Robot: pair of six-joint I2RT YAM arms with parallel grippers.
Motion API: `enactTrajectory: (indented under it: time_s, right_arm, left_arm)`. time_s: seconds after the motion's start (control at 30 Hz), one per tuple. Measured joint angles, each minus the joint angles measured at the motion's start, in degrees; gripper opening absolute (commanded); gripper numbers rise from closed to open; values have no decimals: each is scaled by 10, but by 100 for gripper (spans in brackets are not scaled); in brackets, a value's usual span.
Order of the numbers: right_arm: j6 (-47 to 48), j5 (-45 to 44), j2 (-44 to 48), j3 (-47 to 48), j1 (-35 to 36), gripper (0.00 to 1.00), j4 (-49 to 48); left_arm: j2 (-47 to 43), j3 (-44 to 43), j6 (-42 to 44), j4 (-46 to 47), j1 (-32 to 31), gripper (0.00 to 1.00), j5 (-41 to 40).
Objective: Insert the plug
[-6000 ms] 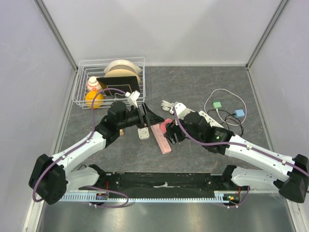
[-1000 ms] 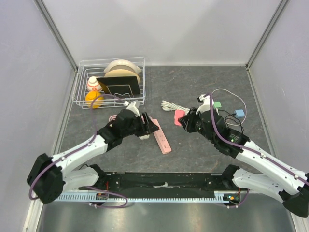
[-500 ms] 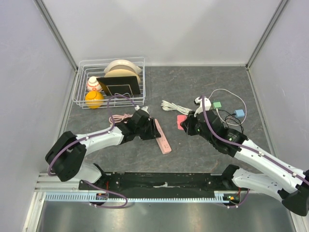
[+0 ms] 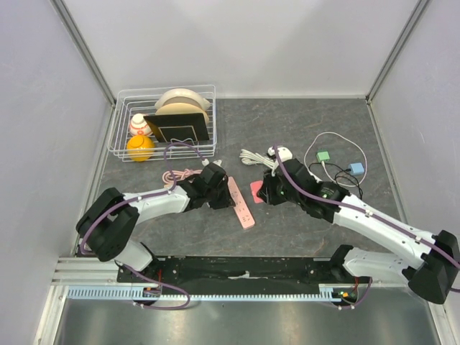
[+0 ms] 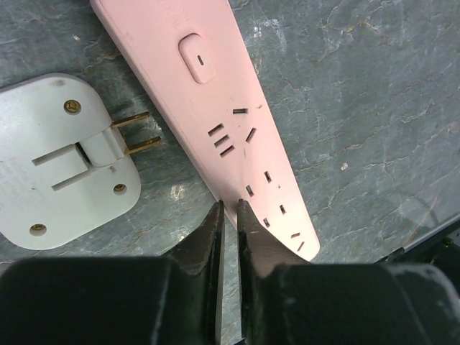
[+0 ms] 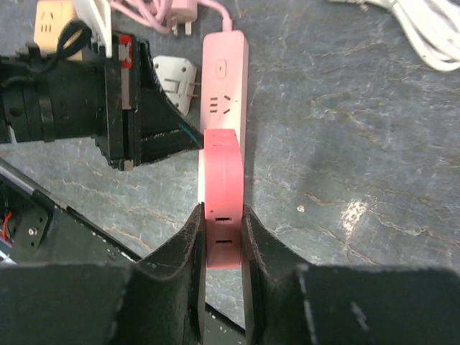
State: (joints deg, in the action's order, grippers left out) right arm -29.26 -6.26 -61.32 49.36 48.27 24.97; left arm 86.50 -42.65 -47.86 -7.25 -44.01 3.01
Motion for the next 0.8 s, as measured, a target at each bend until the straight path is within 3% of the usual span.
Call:
enactTrajectory:
  time_s: [0.4,0.8]
  right_arm:
    - [17,8,-86,93,28,0,94]
    - [21,6,-139,105,35,0,168]
  left_arm:
    - [18,-3,-11,5,9,12,26]
    - [45,2,-44,55,13,14,61]
